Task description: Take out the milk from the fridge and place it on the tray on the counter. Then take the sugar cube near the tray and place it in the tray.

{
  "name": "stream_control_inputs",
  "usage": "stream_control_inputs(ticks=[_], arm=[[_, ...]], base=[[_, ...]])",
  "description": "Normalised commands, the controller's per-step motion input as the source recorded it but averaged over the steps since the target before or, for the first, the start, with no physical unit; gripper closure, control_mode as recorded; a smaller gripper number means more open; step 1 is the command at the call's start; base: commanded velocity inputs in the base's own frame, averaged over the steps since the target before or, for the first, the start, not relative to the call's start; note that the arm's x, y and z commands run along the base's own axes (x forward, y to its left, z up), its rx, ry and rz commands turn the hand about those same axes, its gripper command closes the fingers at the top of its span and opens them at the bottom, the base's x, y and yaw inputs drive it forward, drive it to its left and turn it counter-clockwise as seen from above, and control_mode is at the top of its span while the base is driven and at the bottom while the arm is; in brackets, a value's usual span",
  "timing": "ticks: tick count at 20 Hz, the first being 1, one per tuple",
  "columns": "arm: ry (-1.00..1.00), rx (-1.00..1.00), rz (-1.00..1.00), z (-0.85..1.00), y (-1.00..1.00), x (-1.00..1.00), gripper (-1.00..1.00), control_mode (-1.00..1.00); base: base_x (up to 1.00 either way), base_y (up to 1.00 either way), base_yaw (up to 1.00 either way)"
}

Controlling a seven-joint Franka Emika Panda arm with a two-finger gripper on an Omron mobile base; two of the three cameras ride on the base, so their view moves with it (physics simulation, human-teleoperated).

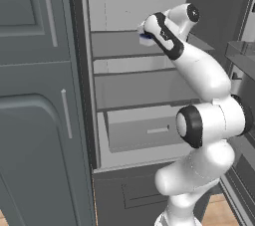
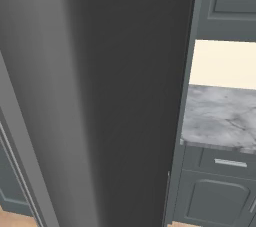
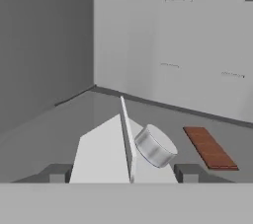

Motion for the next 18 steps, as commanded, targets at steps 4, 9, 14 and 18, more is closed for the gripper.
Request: stream_control_inputs(ticks=[4,9,14,18], arm=[[-0.26,0.00,-0.10,0.01,0.01,-1.00,1.00,-1.00],[-0.05,-0.01,-0.13,0.54,0.03,-1.00,1.00,-1.00],[0.17,-0.01,-0.06,0.53,0.00,-0.99,1.00,-1.00],[0.21,0.00,0.00,0.01,0.00,-1.00,1.00,-1.00]], base=[[0.00,0.00,0.00],[0.00,0.00,0.00],[0.00,0.00,0.00],[0.00,0.00,0.00]])
